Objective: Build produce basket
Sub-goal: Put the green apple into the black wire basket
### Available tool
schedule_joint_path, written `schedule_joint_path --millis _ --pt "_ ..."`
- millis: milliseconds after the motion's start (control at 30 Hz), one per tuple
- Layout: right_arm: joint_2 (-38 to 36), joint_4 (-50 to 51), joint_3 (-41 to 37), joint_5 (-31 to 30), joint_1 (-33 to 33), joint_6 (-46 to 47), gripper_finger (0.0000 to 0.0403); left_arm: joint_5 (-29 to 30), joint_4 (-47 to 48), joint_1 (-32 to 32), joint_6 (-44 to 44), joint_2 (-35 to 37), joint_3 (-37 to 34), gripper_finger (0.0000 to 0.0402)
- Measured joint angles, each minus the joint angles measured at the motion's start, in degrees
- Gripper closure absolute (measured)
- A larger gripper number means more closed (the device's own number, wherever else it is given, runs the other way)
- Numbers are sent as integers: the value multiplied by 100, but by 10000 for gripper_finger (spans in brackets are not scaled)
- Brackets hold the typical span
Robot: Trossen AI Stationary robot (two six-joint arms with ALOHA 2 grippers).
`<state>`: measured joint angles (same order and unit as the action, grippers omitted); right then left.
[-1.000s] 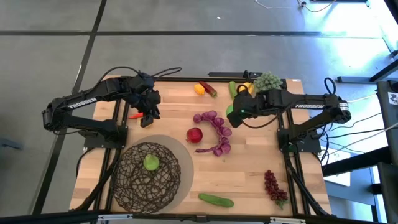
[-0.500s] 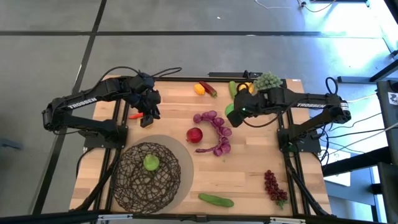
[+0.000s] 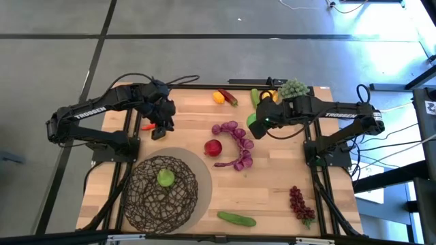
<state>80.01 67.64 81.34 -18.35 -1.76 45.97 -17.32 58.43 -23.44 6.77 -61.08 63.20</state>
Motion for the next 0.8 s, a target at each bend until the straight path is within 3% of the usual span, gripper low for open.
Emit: schedule_joint_path --millis 167,300,800 --pt "0 0 0 -2 2 -1 403 -332 4 1 974 0 0 294" --pt "0 -2 0 -4 1 1 403 -348 4 0 1276 0 0 294" --pt "0 -2 0 -23 0 -10 403 -36 286 0 1293 0 0 294"
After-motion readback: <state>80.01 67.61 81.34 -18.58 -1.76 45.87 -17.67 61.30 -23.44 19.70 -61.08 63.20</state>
